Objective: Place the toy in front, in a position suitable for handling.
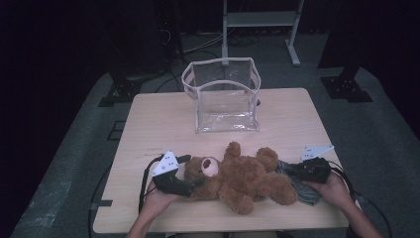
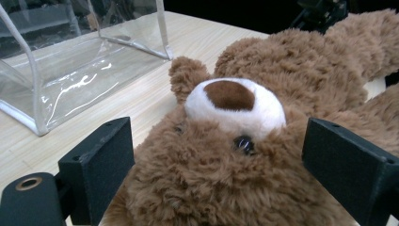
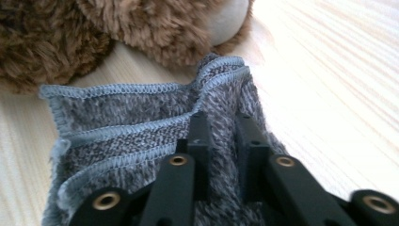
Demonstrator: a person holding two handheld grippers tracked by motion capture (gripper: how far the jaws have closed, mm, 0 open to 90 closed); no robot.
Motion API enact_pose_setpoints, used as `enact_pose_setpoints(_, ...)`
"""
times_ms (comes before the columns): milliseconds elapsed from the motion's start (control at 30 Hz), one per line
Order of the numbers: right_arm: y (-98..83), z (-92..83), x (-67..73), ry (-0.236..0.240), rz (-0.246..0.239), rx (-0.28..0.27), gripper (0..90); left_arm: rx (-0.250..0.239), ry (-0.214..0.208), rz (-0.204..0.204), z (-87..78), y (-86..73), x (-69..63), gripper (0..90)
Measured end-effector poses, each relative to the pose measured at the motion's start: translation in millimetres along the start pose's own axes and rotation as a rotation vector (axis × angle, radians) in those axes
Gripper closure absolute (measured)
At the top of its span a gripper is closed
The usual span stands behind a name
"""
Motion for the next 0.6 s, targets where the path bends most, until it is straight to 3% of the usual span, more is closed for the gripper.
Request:
enact_pose_setpoints(167,-4.9,-18.6,-12.1,-0.025,0.073,0.009,80.6,0.022,0.001,-0.002,0.0,-3.9,-1.4,8.7)
enact_pose_setpoints(300,3.6,-54.1,-19.7,-0.008,0.15,-0.128,80.5,0.034,-0.009,-0.002,0.1,-6.4,-2.2,10.7)
enact_pose_setpoints(467,57.3,-84.9,1.6,0.097,0.1,-0.281,80.2,0.055,-0.058,-0.008,4.9,-9.4,-8.9,20.6)
enact_pose_setpoints(600,102.8,-78.6,35.1,0.23,0.035,-0.299,80.2,0.068,-0.065,-0.001,7.3,-10.7,-12.2,21.3)
Point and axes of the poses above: each handheld gripper's, and its own axes: z roughly forward along the jaws, y roughly out of its top, x roughly to its left, the point moved 6 cm from there along z, roughly forward along the jaws, and after that the axes turned 15 degrees about -x, right-handed, at the moved point
